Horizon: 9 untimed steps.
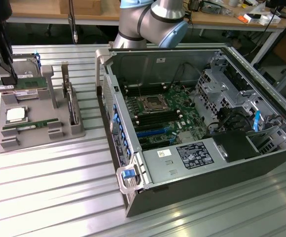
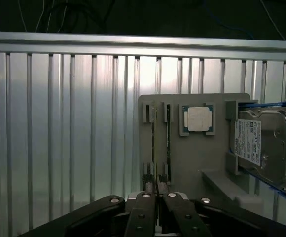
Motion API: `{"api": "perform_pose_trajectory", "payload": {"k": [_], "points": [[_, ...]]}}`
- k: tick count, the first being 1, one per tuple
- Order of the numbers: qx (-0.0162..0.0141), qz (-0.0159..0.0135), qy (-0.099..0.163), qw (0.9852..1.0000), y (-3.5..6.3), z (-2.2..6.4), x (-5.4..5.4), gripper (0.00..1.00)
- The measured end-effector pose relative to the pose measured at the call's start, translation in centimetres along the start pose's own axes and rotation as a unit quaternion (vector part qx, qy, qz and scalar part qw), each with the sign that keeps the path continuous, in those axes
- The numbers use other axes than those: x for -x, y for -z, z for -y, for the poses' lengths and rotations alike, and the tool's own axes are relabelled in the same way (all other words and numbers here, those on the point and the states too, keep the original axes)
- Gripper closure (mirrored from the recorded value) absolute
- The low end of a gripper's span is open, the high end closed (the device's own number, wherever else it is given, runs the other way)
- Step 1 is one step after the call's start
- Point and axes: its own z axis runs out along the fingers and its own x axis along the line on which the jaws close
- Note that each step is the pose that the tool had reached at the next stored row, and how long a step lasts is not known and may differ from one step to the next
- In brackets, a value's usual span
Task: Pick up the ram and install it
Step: 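Pick up the ram and move it above insertion slot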
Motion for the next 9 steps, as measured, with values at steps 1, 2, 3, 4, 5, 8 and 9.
{"api": "perform_pose_trajectory", "payload": {"k": [1, 2, 3, 4, 5, 8, 9], "points": [[-0.0001, 0.0001, 0.0, 1.0, 0.68, -0.01, 0.0, 0.88], [0.0, 0.0, 0.0, 1.0, 1.17, -0.02, 0.0, 0.88], [-0.0002, 0.0003, 0.0, 1.0, 1.17, -0.02, 0.0, 0.88], [-0.0002, 0.0003, 0.0, 1.0, 1.18, -0.02, 0.0, 0.88], [-0.0001, 0.0002, 0.0, 1.0, 1.19, -0.03, 0.0, 0.88], [0.0, 0.0001, 0.0, 1.0, 1.22, 1.31, 0.0, 0.88], [0.0, 0.0001, 0.0, 1.0, 1.23, 2.01, -0.1, 0.88]]}}
